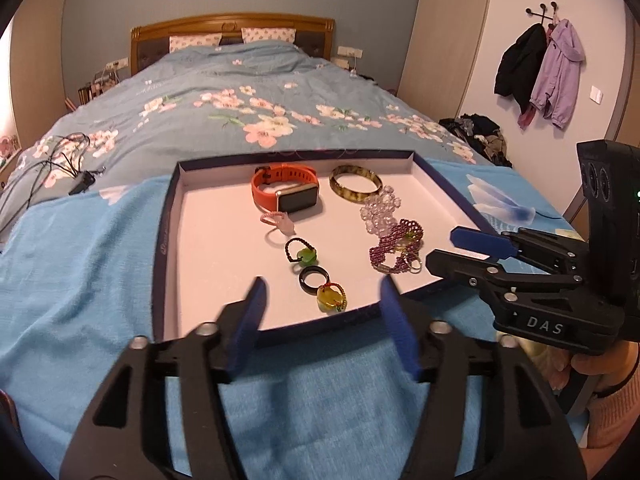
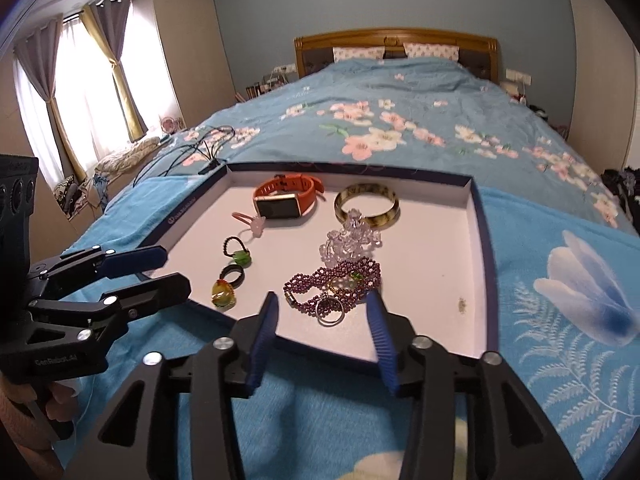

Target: Organize jewelry

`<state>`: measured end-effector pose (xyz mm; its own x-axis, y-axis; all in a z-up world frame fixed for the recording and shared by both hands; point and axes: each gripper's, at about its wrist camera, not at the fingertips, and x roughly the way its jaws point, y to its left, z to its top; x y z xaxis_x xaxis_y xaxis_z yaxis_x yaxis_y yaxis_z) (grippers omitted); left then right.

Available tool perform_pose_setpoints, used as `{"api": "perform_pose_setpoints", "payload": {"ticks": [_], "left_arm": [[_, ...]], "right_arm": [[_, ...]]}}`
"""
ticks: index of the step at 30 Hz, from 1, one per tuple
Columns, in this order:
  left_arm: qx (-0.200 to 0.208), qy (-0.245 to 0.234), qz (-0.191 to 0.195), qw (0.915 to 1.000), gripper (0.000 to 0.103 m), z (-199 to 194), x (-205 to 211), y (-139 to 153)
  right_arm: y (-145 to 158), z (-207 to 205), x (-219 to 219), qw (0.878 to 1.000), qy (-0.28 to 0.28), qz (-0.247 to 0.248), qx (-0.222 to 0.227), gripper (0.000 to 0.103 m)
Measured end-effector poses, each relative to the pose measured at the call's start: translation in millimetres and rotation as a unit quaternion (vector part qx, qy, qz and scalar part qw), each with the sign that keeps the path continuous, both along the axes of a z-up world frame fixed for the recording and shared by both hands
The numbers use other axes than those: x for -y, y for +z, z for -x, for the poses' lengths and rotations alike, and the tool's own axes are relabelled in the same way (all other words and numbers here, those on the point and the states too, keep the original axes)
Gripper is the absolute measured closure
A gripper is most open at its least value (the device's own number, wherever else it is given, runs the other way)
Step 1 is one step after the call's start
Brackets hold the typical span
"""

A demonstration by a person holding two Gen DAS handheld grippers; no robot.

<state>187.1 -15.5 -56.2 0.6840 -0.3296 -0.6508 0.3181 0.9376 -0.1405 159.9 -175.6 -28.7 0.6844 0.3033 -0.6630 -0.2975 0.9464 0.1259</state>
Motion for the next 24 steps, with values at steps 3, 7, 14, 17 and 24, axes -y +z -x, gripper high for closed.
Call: {"api": "perform_pose_setpoints", "payload": {"ticks": [3,7,14,17,24], "left_arm": [[0.029,0.008,0.002,0.9996,0.023,18.4,-4.6,10.3],[0.073,0.024,0.016,0.9969,0.006,47.2,-14.3,23.5],[0.124,0.046,0.026,0.9909,0.006,86.5,-28.8,39.2],[0.132,0.063,0.035,0.9886,0.006,101.1,-39.3,41.5],[0.169,0.086,0.036,0.9812,0.006,131.9,-47.2,47.6]], "right_arm": [[6.8,13.5,3.7,1.000,-0.003,-0.008,0.019,0.039],[14.8,34.2,6.3,0.998,-0.015,-0.007,0.054,0.024],[24.0,66.2,4.0,0.994,-0.028,0.009,0.108,0.010],[26.8,82.0,1.7,0.991,-0.028,0.013,0.130,0.007],[35.9,118.8,-1.6,0.981,-0.031,0.025,0.192,0.007]]}}
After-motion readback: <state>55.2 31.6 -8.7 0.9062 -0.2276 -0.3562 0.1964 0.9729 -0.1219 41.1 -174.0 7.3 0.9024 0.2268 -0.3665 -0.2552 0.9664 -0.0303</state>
